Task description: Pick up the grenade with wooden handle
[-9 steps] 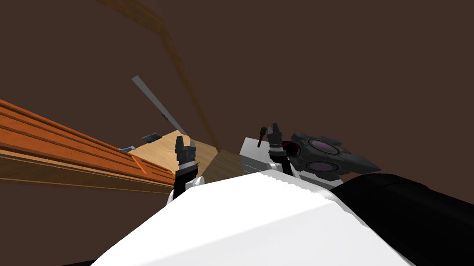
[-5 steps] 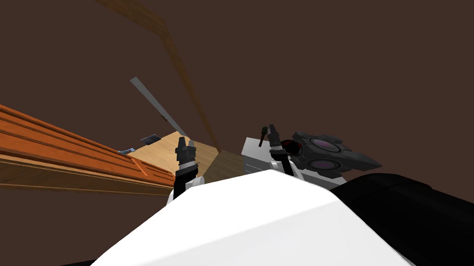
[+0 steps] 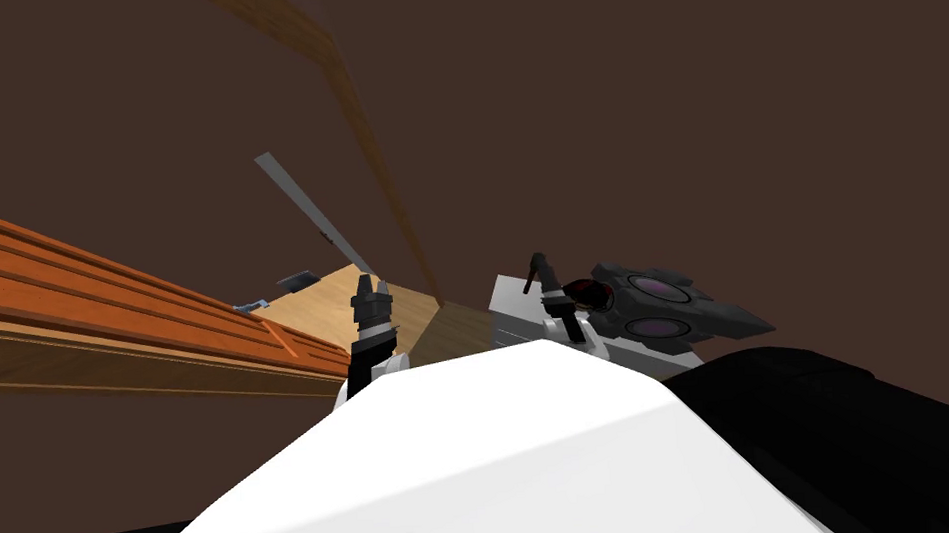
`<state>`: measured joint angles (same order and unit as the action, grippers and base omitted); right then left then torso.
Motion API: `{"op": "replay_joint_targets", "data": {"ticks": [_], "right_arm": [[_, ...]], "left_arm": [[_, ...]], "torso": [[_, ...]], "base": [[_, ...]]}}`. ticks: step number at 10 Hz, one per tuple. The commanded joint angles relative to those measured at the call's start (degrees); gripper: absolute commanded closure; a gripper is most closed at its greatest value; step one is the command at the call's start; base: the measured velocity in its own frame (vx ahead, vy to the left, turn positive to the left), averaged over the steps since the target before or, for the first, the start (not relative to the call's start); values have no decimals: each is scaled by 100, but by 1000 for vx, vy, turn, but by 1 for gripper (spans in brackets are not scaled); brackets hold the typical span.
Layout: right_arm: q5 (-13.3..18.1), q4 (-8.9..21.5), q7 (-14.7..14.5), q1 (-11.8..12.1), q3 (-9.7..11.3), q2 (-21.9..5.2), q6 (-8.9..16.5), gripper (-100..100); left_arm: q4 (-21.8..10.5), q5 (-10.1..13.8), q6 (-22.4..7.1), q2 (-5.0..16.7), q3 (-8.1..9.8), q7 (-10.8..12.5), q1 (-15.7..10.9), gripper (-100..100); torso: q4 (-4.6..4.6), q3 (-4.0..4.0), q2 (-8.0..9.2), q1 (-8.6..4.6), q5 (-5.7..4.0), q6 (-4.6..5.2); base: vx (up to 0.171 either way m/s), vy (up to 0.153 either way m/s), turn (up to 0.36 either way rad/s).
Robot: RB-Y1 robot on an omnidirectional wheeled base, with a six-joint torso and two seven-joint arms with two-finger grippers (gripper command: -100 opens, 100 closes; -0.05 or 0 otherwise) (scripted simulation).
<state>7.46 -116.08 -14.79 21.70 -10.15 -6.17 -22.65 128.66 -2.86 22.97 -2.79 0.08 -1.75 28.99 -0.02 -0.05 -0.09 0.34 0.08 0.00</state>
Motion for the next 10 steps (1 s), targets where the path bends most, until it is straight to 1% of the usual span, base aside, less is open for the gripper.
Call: {"op": "replay_joint_targets", "data": {"ticks": [1, 3, 7, 8, 10], "right_arm": [[64, 158, -75, -65, -80, -19, 51, -100], [285, 523, -302, -233, -300, -58, 255, -100], [745, 1244, -809, -568, -739, -129, 625, -100], [745, 1320, -809, -568, -739, -129, 625, -100], [976, 1736, -1079, -732, -946, -167, 782, -100]], "left_arm": [[0, 0, 0, 0, 0, 0, 0, 0], [0, 0, 0, 0, 0, 0, 0, 0], [0, 0, 0, 0, 0, 0, 0, 0], [0, 0, 0, 0, 0, 0, 0, 0], [0, 0, 0, 1, 0, 0, 0, 0]], "torso": [[0, 0, 0, 0, 0, 0], [1, 2, 3, -11, -2, 0], [1, 3, 6, 3, 1, 0], [1, 4, 7, -2, 0, 0], [2, 4, 7, -21, -4, 0]], "base": [[8, 68, -8], [9, 72, -21], [-1, 101, -36], [-3, 46, -7], [-6, 47, -22]]}}
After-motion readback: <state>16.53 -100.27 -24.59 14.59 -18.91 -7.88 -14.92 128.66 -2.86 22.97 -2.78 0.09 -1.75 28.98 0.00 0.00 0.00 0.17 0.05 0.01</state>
